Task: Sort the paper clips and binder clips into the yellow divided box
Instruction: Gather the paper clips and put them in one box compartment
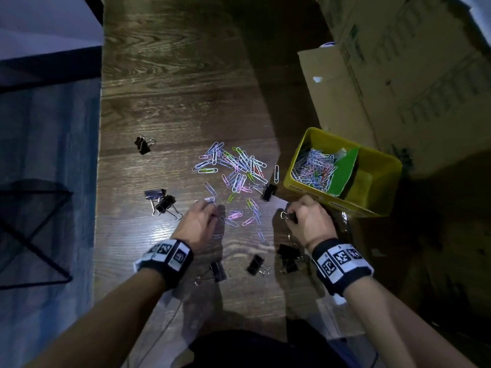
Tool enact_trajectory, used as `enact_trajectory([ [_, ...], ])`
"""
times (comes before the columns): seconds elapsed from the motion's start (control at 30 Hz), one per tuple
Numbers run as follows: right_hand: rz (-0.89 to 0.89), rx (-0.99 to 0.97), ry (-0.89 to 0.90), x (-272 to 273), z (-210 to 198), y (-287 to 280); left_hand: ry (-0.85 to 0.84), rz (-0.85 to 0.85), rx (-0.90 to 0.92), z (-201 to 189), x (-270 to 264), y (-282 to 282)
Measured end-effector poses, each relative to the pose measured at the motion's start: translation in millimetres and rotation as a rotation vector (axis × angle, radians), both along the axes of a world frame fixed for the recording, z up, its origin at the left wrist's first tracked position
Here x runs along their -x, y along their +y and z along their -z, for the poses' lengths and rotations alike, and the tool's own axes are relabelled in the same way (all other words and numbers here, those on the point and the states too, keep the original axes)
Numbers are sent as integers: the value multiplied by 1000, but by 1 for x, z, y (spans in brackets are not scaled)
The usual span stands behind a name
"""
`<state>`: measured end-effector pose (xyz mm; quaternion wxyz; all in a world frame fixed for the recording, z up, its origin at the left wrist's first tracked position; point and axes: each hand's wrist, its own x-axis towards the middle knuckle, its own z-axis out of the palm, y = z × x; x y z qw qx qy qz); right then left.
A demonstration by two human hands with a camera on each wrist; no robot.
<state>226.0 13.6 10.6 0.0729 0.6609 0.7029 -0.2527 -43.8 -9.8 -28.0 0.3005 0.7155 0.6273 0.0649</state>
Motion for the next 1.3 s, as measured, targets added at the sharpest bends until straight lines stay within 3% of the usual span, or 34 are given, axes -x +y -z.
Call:
enact_trajectory([
  [0.13,-20,30,-33,-5,0,-6,15,68,36,-18,-10,21],
  [0.27,-196,-102,15,10,-10,-5,218,273,309,-28,-15,3],
  [0.33,-296,-113,60,23,-12,2,258,290,347,-22,-12,-3],
  [0.47,-368,-23,5,37,-6,15,193,189,204,-17,-21,21],
  [0.53,-369,-8,-64,36,-4,15,160,243,148,-20,-31,27],
  [0.67,-338,-58,-113,29,-4,7,54,700,-126,-13,-62,13],
  [0.73,-329,-35,-117,25,-4,3,94,828,-215,-5,-70,7],
  [0.9,-239,-38,-123,16,-2,-6,197,768,-88,4,-52,24],
  [1.1,-208,43,-226,10,-2,-13,198,568,-184,-3,-50,75],
  [1.3,-134,48,-231,8,-2,-8,219,882,-211,-8,-89,88],
])
